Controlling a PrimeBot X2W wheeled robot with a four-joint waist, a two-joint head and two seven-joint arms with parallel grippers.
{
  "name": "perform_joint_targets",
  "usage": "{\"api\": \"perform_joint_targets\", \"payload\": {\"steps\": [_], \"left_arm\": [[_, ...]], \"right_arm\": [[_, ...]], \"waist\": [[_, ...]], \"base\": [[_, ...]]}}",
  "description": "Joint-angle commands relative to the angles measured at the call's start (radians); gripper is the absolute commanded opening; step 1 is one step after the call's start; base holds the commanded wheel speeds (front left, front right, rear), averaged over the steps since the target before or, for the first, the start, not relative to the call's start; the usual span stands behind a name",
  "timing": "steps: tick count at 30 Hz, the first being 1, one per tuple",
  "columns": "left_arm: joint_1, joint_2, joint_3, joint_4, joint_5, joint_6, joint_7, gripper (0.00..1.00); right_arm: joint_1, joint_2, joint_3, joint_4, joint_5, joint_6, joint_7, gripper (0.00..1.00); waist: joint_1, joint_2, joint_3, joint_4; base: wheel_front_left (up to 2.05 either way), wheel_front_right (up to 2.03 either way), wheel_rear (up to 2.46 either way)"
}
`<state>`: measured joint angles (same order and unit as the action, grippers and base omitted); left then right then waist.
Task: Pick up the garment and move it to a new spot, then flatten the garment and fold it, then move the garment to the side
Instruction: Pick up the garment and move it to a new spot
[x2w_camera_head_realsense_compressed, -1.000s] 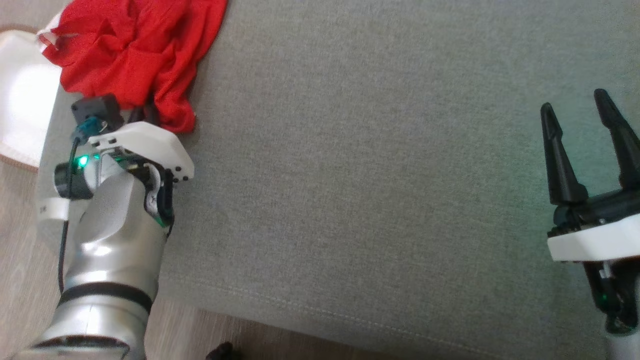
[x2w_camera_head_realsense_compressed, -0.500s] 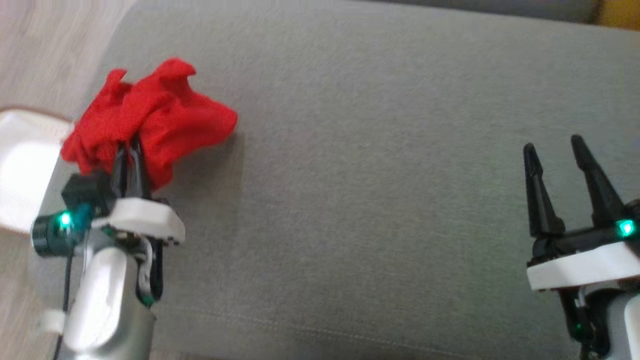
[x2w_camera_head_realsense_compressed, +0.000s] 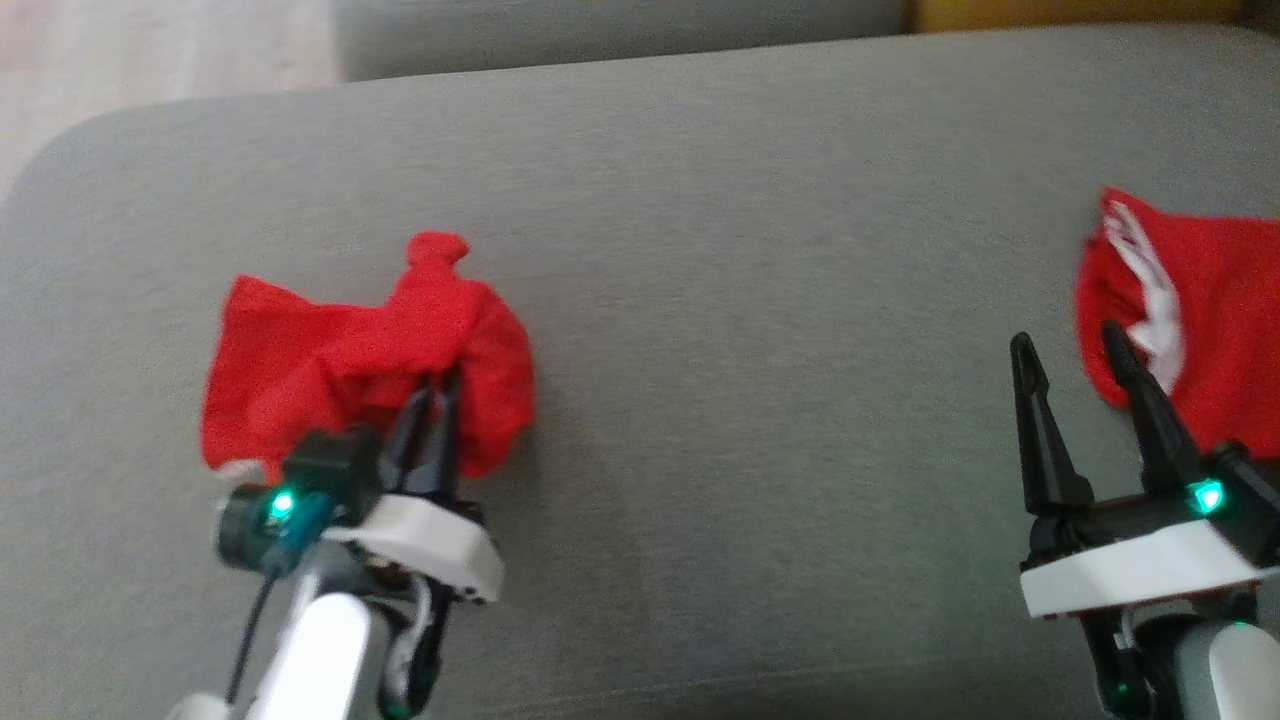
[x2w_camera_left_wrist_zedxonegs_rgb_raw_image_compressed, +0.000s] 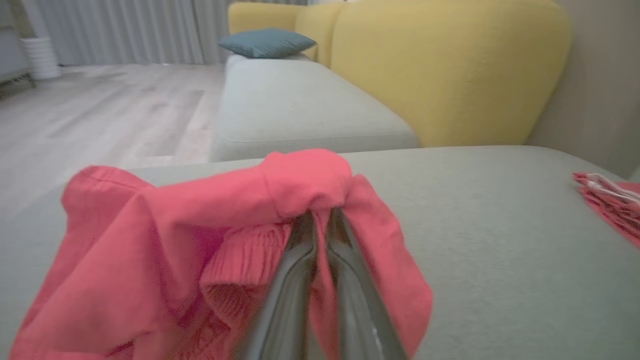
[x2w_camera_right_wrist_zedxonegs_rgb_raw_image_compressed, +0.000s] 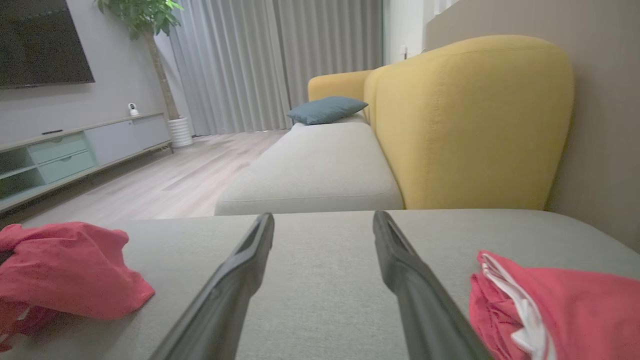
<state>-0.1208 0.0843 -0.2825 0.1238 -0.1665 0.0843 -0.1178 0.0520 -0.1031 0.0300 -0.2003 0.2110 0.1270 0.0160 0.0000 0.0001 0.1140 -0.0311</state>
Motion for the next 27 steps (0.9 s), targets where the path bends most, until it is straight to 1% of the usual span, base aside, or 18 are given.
{"api": "perform_joint_targets", "payload": {"steps": [1,6,10,14,17,18,19,20,23,27], "left_arm": [[-0.054,-0.003,0.017,-0.034,-0.013,-0.007,0.005,0.0],[-0.142,-0.02,-0.039,0.016,-0.013,-0.014,-0.009,0.0],[-0.223,-0.025,-0.074,0.086,-0.001,-0.022,-0.018,0.0],[-0.275,-0.028,-0.111,0.181,-0.02,-0.051,-0.003,0.0],[-0.294,-0.031,-0.148,0.246,-0.039,-0.083,0.011,0.0],[-0.299,-0.031,-0.161,0.261,-0.037,-0.086,0.007,0.34],[-0.302,-0.031,-0.173,0.272,-0.036,-0.09,0.0,0.83],[-0.305,-0.032,-0.188,0.28,-0.032,-0.092,-0.009,1.0],[-0.309,-0.033,-0.23,0.292,-0.016,-0.094,-0.043,1.0],[-0.303,-0.033,-0.26,0.259,0.008,-0.075,-0.097,1.0]], "right_arm": [[-0.03,-0.004,0.025,-0.03,0.007,0.004,-0.012,1.0],[-0.052,0.007,0.039,-0.016,0.02,0.004,-0.034,1.0],[-0.071,0.017,0.053,0.005,0.035,0.004,-0.058,1.0],[-0.087,0.026,0.068,0.029,0.05,0.004,-0.083,1.0],[-0.096,0.031,0.076,0.047,0.058,0.004,-0.098,1.0],[-0.099,0.032,0.078,0.052,0.059,0.004,-0.101,1.0],[-0.102,0.033,0.079,0.056,0.059,0.004,-0.103,1.0],[-0.104,0.033,0.079,0.059,0.059,0.004,-0.105,1.0],[-0.109,0.03,0.08,0.064,0.059,0.004,-0.108,1.0],[-0.111,0.019,0.083,0.071,0.054,0.004,-0.102,1.0]], "waist": [[0.0,-0.0001,0.018,-0.099],[0.0,-0.0001,0.068,-0.216],[0.0,-0.0001,0.119,-0.285],[0.0,-0.0001,0.16,-0.315],[0.0,-0.0001,0.175,-0.317],[0.0,-0.0001,0.177,-0.314],[0.0,-0.0001,0.177,-0.309],[0.0,-0.0001,0.176,-0.302],[0.0,-0.0001,0.165,-0.272],[0.0,-0.0001,0.137,-0.225]], "base": [[0.0,0.0,0.0],[0.0,0.0,0.0],[0.0,0.0,0.0],[0.0,0.0,0.0],[0.0,0.0,0.0],[0.0,0.0,0.0],[0.0,0.0,0.0],[0.0,0.0,0.0],[0.0,0.0,0.0],[0.0,0.0,0.0]]}}
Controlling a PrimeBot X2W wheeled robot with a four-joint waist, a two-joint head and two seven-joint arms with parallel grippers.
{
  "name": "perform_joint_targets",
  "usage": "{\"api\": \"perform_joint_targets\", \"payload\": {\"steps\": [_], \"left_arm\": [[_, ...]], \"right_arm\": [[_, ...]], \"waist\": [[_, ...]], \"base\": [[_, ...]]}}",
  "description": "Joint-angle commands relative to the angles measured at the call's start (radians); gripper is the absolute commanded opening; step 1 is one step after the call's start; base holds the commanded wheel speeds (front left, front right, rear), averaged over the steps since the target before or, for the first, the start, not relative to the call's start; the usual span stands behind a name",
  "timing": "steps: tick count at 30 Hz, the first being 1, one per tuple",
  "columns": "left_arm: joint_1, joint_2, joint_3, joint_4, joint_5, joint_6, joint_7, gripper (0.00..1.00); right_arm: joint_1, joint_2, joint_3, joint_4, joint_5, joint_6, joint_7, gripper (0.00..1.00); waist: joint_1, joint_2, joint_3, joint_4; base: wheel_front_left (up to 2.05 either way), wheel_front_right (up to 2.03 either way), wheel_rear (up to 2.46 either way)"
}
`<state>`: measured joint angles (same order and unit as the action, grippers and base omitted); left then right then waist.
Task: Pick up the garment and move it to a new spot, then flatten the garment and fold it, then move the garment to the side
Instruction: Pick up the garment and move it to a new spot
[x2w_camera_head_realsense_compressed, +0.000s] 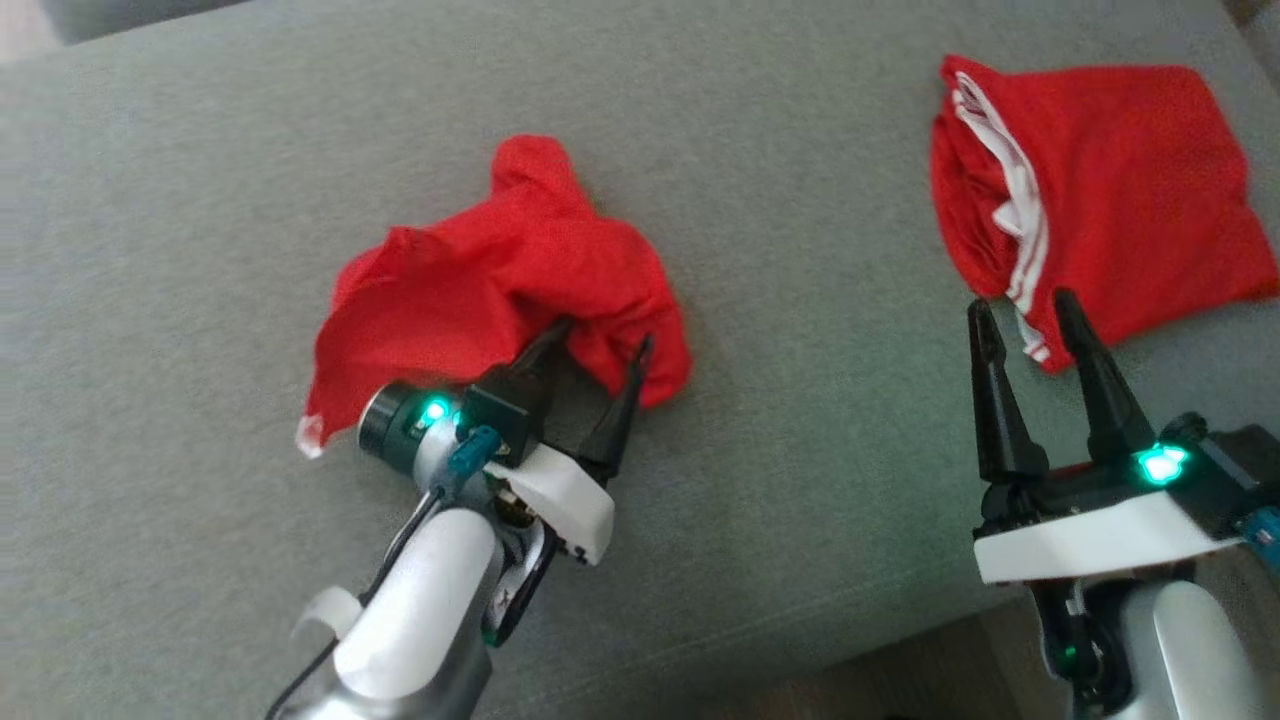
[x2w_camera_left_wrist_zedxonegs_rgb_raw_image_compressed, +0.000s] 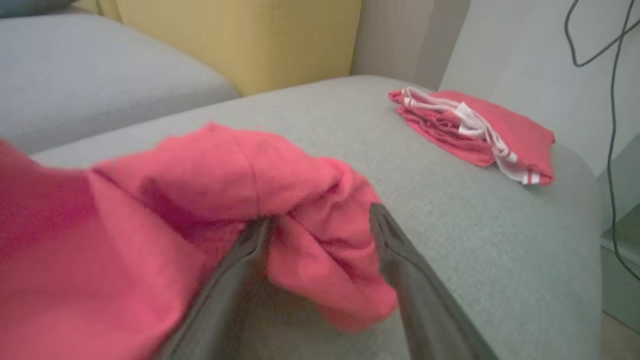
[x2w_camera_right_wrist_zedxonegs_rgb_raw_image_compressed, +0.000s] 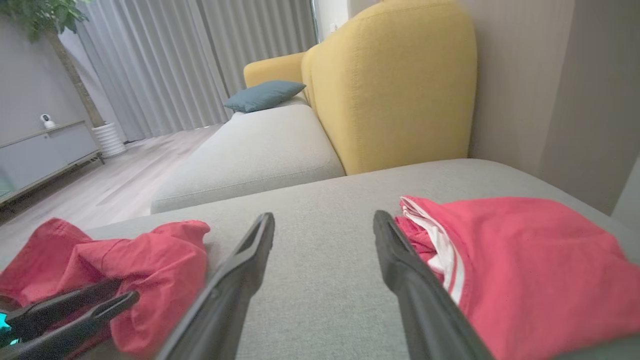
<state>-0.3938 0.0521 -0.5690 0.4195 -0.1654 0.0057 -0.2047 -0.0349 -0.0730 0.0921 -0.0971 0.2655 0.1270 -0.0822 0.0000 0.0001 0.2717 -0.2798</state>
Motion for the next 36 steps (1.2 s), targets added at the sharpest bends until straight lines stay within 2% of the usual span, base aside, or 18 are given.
{"api": "perform_joint_targets", "payload": {"steps": [1,10,15,20,28,36], "left_arm": [[-0.026,0.0,0.024,-0.052,0.015,0.012,-0.022,1.0],[0.037,0.027,0.053,-0.196,0.036,0.073,-0.055,1.0],[0.104,0.065,0.143,-0.275,0.022,0.141,-0.057,1.0],[0.176,0.116,0.238,-0.314,0.004,0.185,-0.057,1.0],[0.287,0.187,0.314,-0.344,-0.035,0.193,-0.057,1.0],[0.357,0.191,0.308,-0.363,-0.059,0.193,-0.043,1.0]], "right_arm": [[-0.025,-0.014,0.023,-0.032,-0.003,0.004,-0.002,1.0],[0.001,-0.029,0.009,-0.041,-0.014,0.004,0.031,1.0],[0.031,-0.035,-0.012,-0.054,-0.029,0.004,0.054,1.0],[0.055,-0.036,-0.028,-0.065,-0.044,0.004,0.074,1.0],[0.093,-0.033,-0.032,-0.065,-0.068,0.004,0.1,1.0],[0.136,-0.018,-0.041,-0.072,-0.085,0.004,0.119,1.0]], "waist": [[0.0,-0.0001,-0.03,0.034],[0.0,-0.0001,-0.101,0.14],[0.0,-0.0001,-0.145,0.21],[0.0,-0.0001,-0.173,0.244],[0.0,-0.0001,-0.22,0.256],[0.0,-0.0001,-0.262,0.243]], "base": [[0.0,0.0,0.0],[0.0,0.0,0.0],[0.0,0.0,0.0],[0.0,0.0,0.0],[0.0,0.0,0.0],[0.0,0.0,0.0]]}}
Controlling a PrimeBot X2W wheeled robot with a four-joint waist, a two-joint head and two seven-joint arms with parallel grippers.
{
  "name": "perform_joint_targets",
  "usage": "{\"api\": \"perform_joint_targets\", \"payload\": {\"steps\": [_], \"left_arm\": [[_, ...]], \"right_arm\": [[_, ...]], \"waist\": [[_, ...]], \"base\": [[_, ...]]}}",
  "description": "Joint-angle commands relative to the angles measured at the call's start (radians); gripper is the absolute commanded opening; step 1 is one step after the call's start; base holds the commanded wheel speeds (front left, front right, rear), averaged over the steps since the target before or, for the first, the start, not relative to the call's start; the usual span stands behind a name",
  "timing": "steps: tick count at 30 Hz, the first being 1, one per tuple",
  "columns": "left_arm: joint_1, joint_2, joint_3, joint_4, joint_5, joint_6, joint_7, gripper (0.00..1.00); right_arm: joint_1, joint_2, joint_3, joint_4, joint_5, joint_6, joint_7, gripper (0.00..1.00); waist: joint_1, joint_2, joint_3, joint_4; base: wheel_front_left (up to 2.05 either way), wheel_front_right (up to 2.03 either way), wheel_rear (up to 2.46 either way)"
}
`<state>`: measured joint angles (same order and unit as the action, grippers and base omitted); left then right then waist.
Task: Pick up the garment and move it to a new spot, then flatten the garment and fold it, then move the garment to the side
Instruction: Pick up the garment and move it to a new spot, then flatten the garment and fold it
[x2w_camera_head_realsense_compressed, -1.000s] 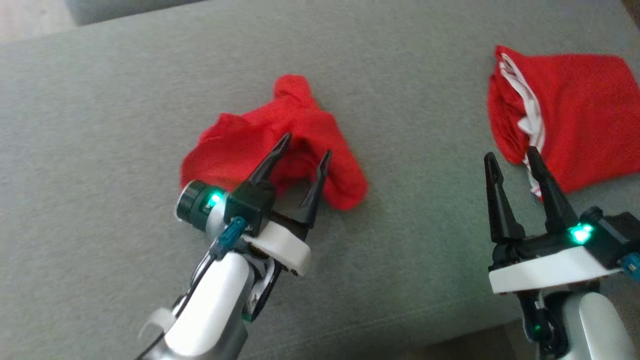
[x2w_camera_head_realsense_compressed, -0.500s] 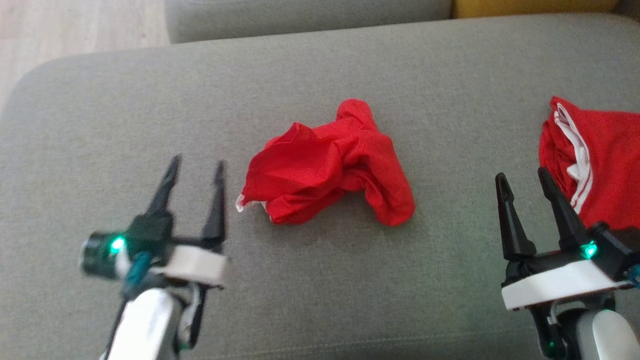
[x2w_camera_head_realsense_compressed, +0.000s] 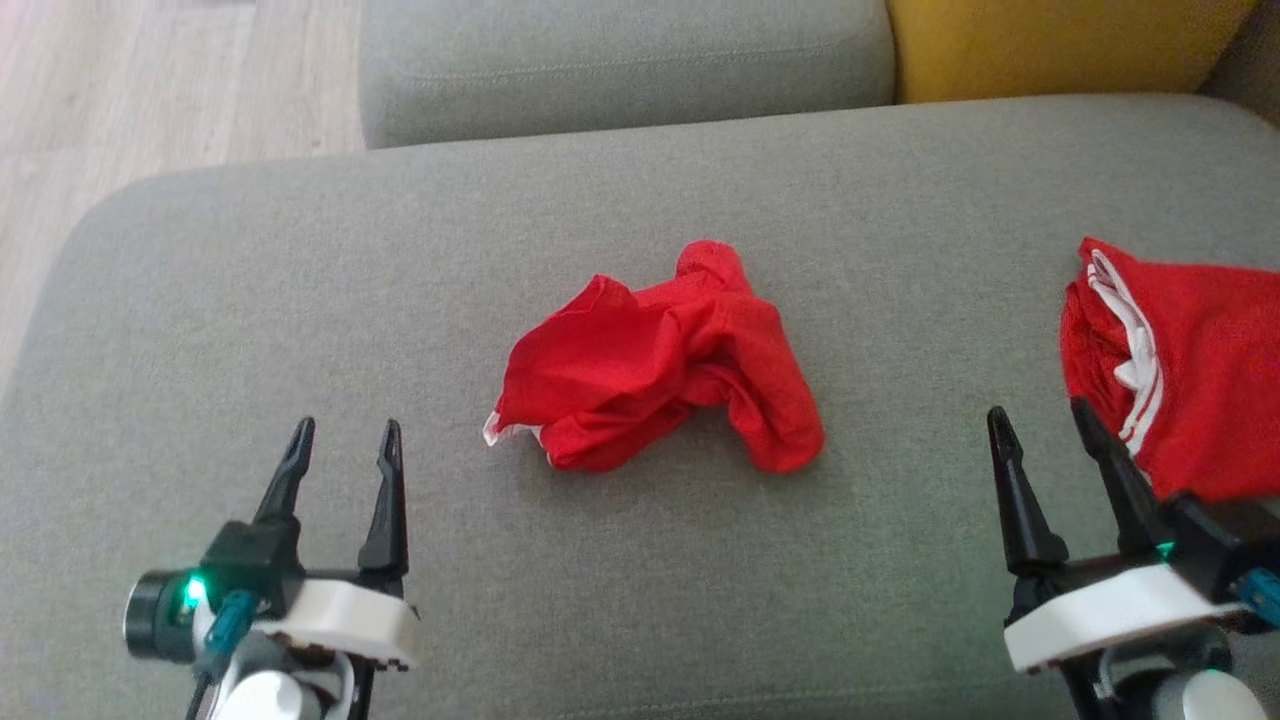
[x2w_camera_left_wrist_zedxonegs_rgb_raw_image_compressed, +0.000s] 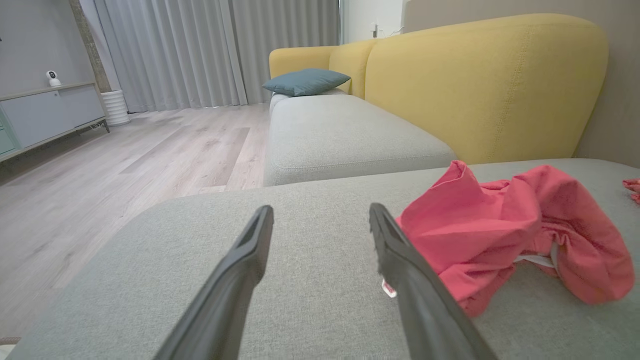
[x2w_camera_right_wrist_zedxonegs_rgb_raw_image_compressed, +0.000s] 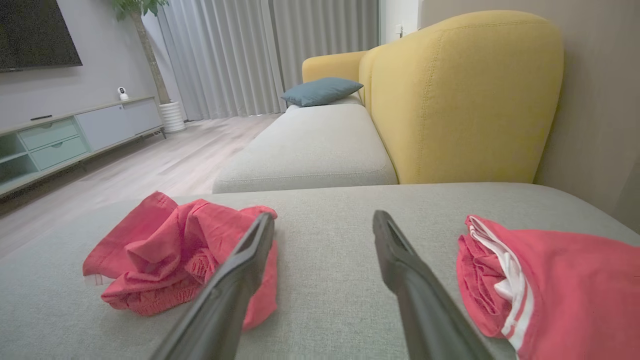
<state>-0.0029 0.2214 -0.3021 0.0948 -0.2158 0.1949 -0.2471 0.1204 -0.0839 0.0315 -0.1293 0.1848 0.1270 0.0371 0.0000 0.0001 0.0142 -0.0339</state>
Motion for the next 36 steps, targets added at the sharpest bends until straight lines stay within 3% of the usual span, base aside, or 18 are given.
{"api": "perform_joint_targets", "payload": {"steps": [1,30,36], "left_arm": [[-0.028,0.022,0.041,-0.04,-0.01,0.005,0.0,1.0],[-0.009,0.025,0.012,-0.058,-0.006,0.038,0.014,1.0],[-0.034,0.024,0.002,-0.071,0.004,0.043,0.015,1.0]], "right_arm": [[-0.015,-0.006,0.018,-0.041,-0.005,0.004,0.002,1.0],[-0.005,0.009,0.013,-0.051,0.004,0.004,0.021,1.0],[-0.04,-0.01,0.068,-0.039,0.02,0.004,0.049,1.0]], "waist": [[0.0,-0.0001,-0.009,-0.004],[0.0,-0.0001,-0.009,-0.006],[0.0,-0.0001,0.019,0.004]], "base": [[0.0,0.0,0.0],[0.0,0.0,0.0],[0.0,0.0,0.0]]}}
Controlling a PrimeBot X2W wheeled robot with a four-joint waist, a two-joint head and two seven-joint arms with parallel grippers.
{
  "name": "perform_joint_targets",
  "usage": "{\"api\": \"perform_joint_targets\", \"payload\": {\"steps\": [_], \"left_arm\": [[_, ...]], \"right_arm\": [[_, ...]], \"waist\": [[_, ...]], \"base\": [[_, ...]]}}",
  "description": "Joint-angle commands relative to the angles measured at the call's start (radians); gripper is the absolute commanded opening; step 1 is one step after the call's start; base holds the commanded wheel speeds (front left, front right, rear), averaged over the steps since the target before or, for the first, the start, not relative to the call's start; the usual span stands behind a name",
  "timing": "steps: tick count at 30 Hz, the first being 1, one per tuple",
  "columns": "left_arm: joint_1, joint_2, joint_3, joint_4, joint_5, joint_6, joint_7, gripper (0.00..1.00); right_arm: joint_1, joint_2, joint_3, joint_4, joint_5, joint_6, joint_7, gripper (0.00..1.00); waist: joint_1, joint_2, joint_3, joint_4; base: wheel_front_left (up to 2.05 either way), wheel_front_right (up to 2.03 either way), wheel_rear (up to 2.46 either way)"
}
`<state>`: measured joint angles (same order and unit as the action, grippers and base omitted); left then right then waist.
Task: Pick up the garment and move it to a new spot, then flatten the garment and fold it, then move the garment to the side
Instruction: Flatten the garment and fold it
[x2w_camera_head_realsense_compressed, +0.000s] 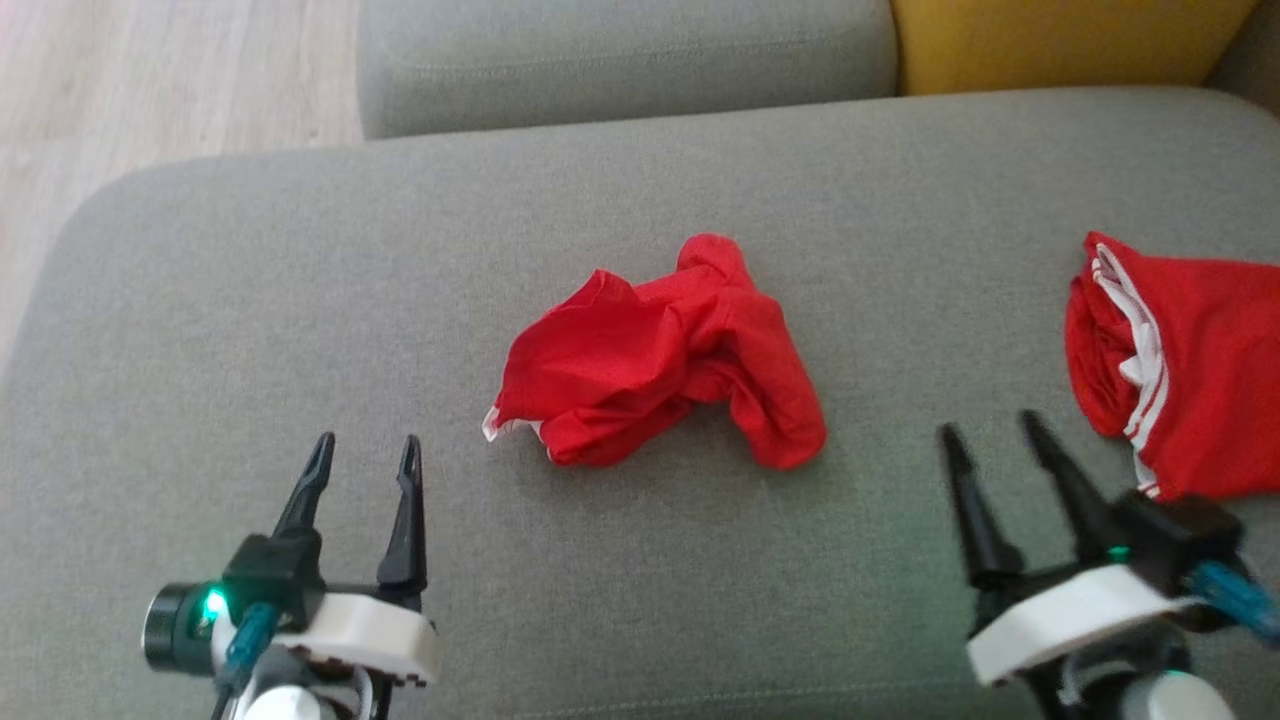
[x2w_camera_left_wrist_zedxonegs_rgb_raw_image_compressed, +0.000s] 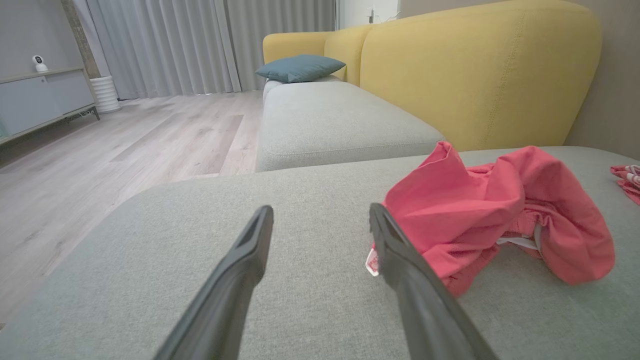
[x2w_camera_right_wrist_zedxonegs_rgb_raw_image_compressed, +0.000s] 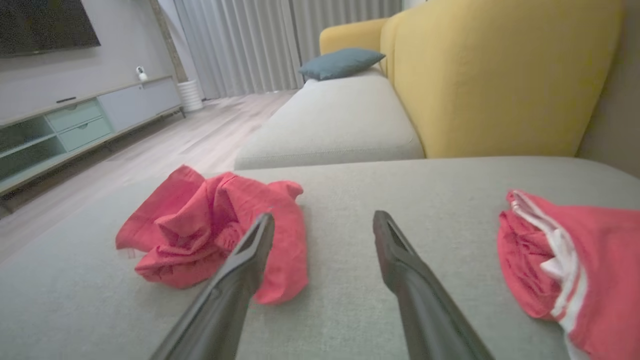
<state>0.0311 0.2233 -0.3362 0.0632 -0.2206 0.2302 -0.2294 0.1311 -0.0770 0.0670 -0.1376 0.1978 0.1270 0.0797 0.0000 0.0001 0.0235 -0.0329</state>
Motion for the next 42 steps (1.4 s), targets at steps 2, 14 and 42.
{"api": "perform_joint_targets", "payload": {"steps": [2,14,42], "left_arm": [[-0.082,0.021,0.034,-0.047,0.014,0.01,-0.003,1.0],[-0.267,-0.02,-0.004,-0.041,0.048,-0.001,-0.013,1.0],[-0.345,-0.068,0.009,0.009,0.075,-0.021,-0.032,1.0]], "right_arm": [[-0.086,-0.036,0.077,-0.029,0.02,0.004,0.031,1.0],[-0.51,-0.186,0.369,0.059,0.164,0.004,0.234,1.0],[-0.952,-0.246,0.758,0.349,0.399,0.004,0.16,0.0]], "waist": [[0.0,-0.0001,0.029,0.005],[0.0,-0.0001,0.205,0.085],[0.0,-0.0001,0.277,0.107]], "base": [[0.0,0.0,0.0],[0.0,0.0,0.0],[0.0,0.0,0.0]]}}
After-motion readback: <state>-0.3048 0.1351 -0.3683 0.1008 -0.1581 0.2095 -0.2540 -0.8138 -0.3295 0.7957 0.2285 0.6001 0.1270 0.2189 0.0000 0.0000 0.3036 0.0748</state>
